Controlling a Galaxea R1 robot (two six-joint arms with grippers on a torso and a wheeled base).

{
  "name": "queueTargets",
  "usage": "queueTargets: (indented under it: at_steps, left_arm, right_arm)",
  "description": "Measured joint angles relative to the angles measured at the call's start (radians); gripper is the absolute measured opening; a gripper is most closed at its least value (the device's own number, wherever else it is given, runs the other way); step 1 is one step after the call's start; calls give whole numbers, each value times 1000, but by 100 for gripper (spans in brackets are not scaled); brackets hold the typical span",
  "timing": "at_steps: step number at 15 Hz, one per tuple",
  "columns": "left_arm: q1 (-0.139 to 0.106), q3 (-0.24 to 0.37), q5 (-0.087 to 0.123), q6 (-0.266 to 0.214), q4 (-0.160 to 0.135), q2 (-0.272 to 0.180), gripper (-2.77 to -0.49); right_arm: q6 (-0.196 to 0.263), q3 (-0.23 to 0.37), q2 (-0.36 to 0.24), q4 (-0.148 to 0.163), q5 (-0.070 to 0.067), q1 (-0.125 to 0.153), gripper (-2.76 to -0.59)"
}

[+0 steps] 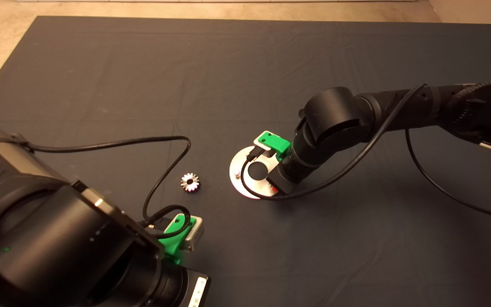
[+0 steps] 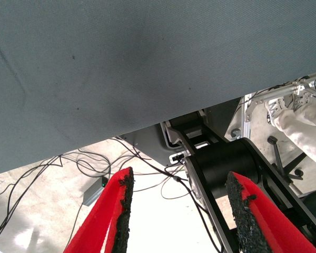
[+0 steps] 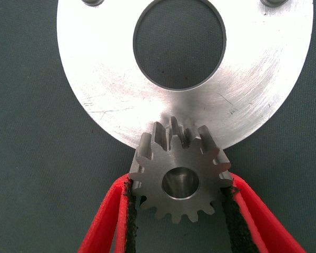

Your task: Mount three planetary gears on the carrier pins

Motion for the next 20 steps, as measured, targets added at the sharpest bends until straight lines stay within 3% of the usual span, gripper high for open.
queueTargets:
  at_steps: [9, 11, 14, 20]
  left_arm:
    - [0, 0, 0, 0, 0, 0, -208]
    - [0, 0, 0, 0, 0, 0, -208]
    - [0, 0, 0, 0, 0, 0, -208]
    - [0, 0, 0, 0, 0, 0, -208]
  right_arm:
    - [0, 0, 0, 0, 0, -2, -228]
    - [0, 0, 0, 0, -8, -2, -217]
    - [0, 0, 0, 0, -8, -2, -204]
    - [0, 0, 0, 0, -8, -2, -204]
